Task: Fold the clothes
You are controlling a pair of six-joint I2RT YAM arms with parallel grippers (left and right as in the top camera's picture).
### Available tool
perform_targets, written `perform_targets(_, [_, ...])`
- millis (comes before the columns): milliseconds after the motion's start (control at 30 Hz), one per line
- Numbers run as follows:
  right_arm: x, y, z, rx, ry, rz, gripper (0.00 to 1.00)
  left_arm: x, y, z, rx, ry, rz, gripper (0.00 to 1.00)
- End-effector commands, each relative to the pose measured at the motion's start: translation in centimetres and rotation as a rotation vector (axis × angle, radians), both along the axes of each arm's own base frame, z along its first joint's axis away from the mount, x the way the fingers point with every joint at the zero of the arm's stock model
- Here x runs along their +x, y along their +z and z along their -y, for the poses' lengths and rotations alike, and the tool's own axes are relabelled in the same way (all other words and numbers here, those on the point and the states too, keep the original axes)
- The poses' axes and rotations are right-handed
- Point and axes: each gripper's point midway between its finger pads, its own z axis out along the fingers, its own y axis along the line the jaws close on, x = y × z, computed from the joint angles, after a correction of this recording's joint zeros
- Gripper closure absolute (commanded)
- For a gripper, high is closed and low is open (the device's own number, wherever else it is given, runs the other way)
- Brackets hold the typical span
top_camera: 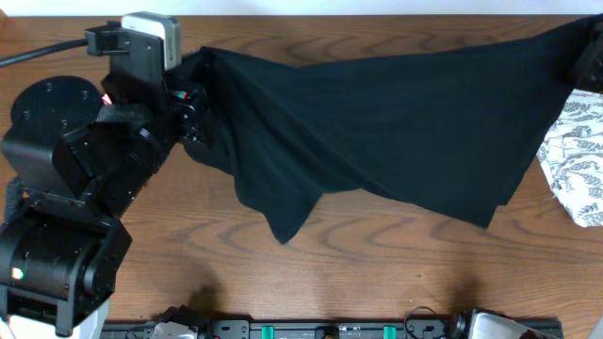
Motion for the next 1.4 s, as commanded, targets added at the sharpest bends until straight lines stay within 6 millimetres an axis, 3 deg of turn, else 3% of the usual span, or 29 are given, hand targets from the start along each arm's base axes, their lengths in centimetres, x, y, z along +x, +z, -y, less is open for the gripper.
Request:
perform_targets(0, [-0.6, 1.6, 0.2, -0.03, -0.012, 0.047, 0.99, 0.3, 1.3, -0.9, 0.046, 0.041, 0.06, 0.94])
perform_targets(167, [0.8, 0.5, 0.5, -0.024, -0.012, 0.019, 0.99, 2.7, 0.0, -0.9, 0.092, 0.07, 0.031, 0.94])
perform_targets(300, [3.1, -1.3, 1.0, -0.013, -0.01, -0.025, 0.99, 6.2, -1.9, -0.3, 0.155, 0.076, 0.007, 0.94])
perform_targets(467, [8.5, -2.3, 1.1, -0.022, 0.016, 0.016, 0.99, 12.7, -2.7, -0.7, 0.252, 0.15, 0.085, 0.94])
perform_targets(600, [13.8, -2.5, 0.9, -0.038, 0.041, 0.109, 0.99, 18.2, -1.4, -2.0, 0.22, 0.221, 0.226, 0.94])
perform_targets(767, [19.7, -2.8, 0.2, -0.059, 0.071, 0.235, 0.99, 23.0, 0.3, -3.9, 0.168, 0.299, 0.408, 0.94])
perform_targets(833, [21.4, -3.4, 0.0, -0.063, 0.079, 0.263, 0.99, 24.6, 0.0, -4.5, 0.152, 0.319, 0.447, 0.94])
perform_targets(900, [22.5, -4.5, -0.1, -0.061, 0.083, 0.263, 0.99, 25.7, -1.4, -4.7, 0.138, 0.323, 0.424, 0.94])
perform_targets(1133, [24.8, -11.5, 0.5, -0.035, 0.068, 0.105, 0.99, 29.0, -11.6, -4.2, 0.205, 0.28, 0.151, 0.94])
perform_targets(1267, [24.3, -15.0, 0.4, -0.032, 0.079, -0.015, 0.99, 28.3, -16.1, -3.7, 0.206, 0.237, -0.025, 0.94])
perform_targets(1367, [22.9, -17.6, 0.3, -0.026, 0.088, -0.135, 0.99, 27.0, -18.5, -2.9, 0.166, 0.187, -0.153, 0.94])
